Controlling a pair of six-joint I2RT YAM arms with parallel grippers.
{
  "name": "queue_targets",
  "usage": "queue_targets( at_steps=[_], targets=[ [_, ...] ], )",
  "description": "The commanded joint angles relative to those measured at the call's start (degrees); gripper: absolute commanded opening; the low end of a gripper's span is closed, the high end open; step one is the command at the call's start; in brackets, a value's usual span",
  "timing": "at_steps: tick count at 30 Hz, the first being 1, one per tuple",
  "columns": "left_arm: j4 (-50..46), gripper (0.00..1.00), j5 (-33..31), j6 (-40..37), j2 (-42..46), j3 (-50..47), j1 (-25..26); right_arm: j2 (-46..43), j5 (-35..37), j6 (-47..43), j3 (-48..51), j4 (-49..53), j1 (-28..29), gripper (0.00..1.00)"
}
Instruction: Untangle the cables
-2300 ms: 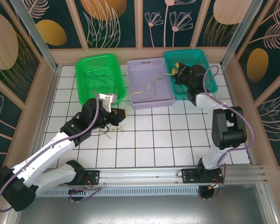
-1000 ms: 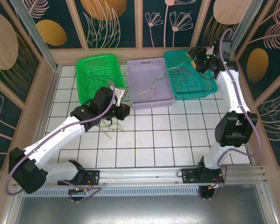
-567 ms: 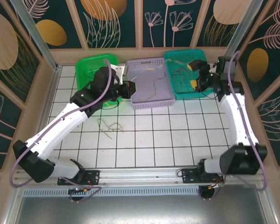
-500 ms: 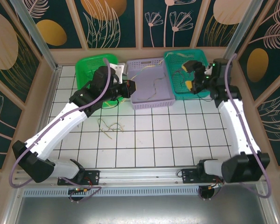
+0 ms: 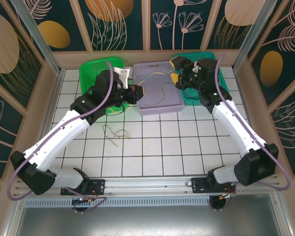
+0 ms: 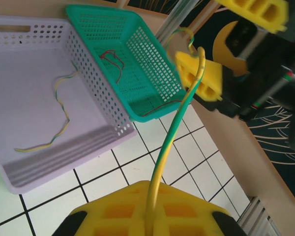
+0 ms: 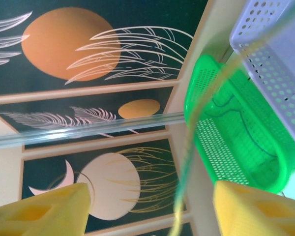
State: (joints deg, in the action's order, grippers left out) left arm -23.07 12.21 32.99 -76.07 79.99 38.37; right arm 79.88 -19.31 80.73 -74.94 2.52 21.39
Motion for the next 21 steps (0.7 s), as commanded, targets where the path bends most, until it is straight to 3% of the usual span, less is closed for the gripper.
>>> queue_targets(
  at_steps=[1,3,6,10,13,21],
  targets=[
    [1.89,0.0,1.82,0.9,1.89,-1.09,-0.23,1.99,-0.74,2.06,-1.95,-5.05,1.26,0.53],
    [1.92,0.0,1.85,0.71,2.4,-1.75,-0.23,3.55,-0.9,2.67,-3.44,-3.66,1.49,0.4],
    [2.64,0.0,2.04,0.66,3.32,-2.78,-0.27,4.13,0.45,3.4,-4.08,-2.99,1.25,0.3],
    [5.0,0.0,2.12,0.93,4.75,-5.57,-0.23,4.69,-0.02,7.4,-4.46,-5.94,0.36,0.0],
    [10.06,0.0,2.02,1.73,5.95,-10.09,-0.23,5.29,-0.32,11.67,-6.12,-7.41,0.84,0.0],
    [36.34,0.0,-1.93,7.06,4.17,-23.57,-0.24,6.65,1.0,30.24,-5.21,-19.7,5.66,0.0]
  ],
)
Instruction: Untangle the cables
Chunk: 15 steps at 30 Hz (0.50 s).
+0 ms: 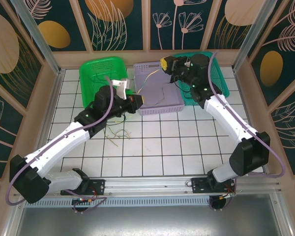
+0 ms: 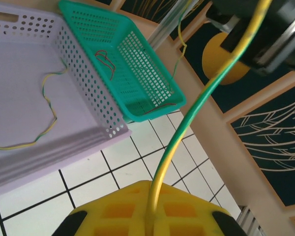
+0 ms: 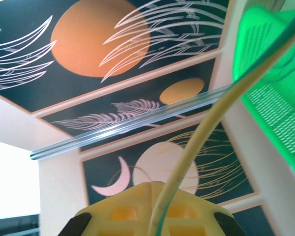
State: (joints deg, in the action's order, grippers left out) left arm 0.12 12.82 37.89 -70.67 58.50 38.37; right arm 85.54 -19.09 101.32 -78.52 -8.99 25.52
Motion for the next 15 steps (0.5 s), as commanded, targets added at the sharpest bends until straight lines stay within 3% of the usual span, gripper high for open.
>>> queue_targets(
  at_steps=[1,7,9,11,15],
  targets=[
    [14.94,0.0,-3.47,1.66,-2.23,-2.39,-0.25,1.46,-0.02,10.81,-2.34,-7.53,1.86,0.0],
    [25.69,0.04,-1.7,0.48,-12.89,1.08,-0.31,1.35,-0.97,13.14,-4.58,-1.55,5.28,0.0],
    [28.95,0.15,-0.53,2.01,-16.04,1.91,-0.24,0.37,0.35,12.06,-3.98,-1.15,5.13,0.0],
    [30.98,0.36,0.27,3.5,-18.11,2.73,-0.31,-0.13,0.86,9.26,-4.0,0.4,3.44,0.0],
    [30.58,0.54,-2.6,4.74,-14.66,1.53,-0.25,1.31,-0.28,4.0,-5.51,-0.31,-0.91,0.0]
  ],
)
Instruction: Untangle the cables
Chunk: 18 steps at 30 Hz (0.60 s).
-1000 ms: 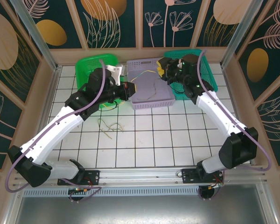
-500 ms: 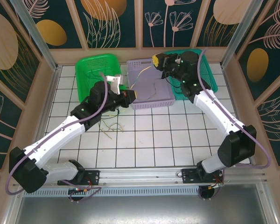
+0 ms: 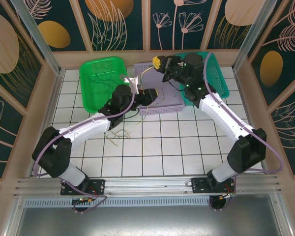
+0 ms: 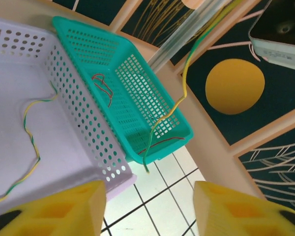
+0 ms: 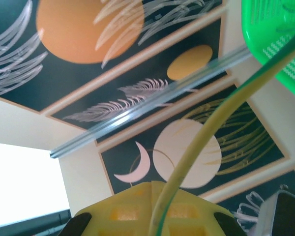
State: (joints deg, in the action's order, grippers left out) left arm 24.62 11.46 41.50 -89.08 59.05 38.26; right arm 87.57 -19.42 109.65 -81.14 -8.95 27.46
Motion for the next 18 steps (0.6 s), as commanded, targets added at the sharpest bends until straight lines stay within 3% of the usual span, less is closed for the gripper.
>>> queue_targets(
  at_steps=[1,3,5,8,10,16,18],
  targets=[
    [4.11,0.55,-2.99,0.97,5.76,0.74,-0.12,0.44,-0.89,-7.4,-4.67,0.62,-4.07,0.0],
    [-0.43,0.6,-5.71,0.57,10.0,0.24,-0.18,3.12,-2.07,-14.83,-10.03,5.33,-6.19,0.0],
    [-5.61,0.72,-7.65,0.46,14.59,-0.47,-0.18,5.77,-2.35,-22.06,-14.55,8.94,-7.69,0.0],
    [-13.87,0.82,-7.78,0.18,18.76,-1.22,-0.26,8.53,-3.51,-27.29,-16.43,6.43,-9.82,0.0],
    [-17.91,0.83,-7.44,0.32,20.84,-2.07,-0.35,10.88,-4.26,-30.9,-18.5,4.66,-10.96,0.0],
    [-22.47,0.82,-12.96,2.65,28.93,-6.09,-0.73,21.88,-5.08,-51.57,-33.72,12.56,-11.74,0.0],
    [-24.11,0.81,-13.85,3.13,29.82,-6.03,-1.21,24.95,-5.07,-54.8,-36.65,13.86,-12.07,0.0]
  ],
)
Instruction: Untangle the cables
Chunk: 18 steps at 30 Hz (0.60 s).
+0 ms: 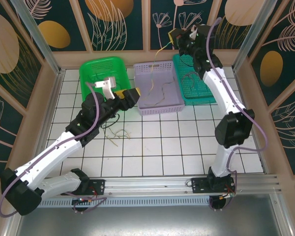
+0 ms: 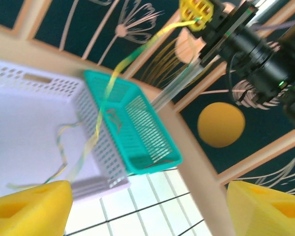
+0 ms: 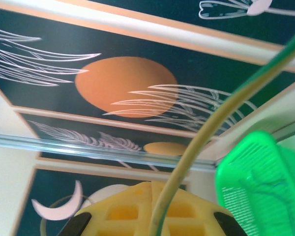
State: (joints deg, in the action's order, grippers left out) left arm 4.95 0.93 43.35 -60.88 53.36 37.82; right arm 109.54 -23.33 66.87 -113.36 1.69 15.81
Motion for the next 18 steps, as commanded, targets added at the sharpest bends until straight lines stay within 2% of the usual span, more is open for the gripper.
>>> queue_targets(
  at_steps=[1,3,5,7,9,13,18],
  targets=[
    [-5.63,0.81,-3.6,1.3,1.47,-0.03,-0.95,4.15,-1.63,-12.12,-5.14,2.58,-0.71,0.0],
    [-7.59,0.79,-4.19,1.03,1.04,0.62,-1.0,5.17,-2.16,-11.67,-5.2,-0.12,-1.05,0.0],
    [-8.76,0.73,-5.34,1.76,1.02,1.11,-1.08,6.12,-2.11,-13.78,-6.18,-1.59,-0.69,0.0],
    [-10.78,0.62,-6.82,5.15,0.87,1.99,-1.71,7.75,-0.87,-19.94,-9.25,0.71,0.22,0.0],
    [-11.42,0.55,-6.29,9.61,0.27,3.76,-2.42,8.97,1.26,-26.29,-10.72,2.62,1.0,0.0],
    [-9.87,0.5,-3.04,14.04,-1.84,6.72,-2.74,8.66,7.2,-36.85,-7.47,0.06,1.73,0.0],
    [-9.7,0.45,-1.19,13.74,-3.37,9.26,-2.73,9.46,16.67,-50.78,-3.76,-6.82,3.31,0.0]
  ],
)
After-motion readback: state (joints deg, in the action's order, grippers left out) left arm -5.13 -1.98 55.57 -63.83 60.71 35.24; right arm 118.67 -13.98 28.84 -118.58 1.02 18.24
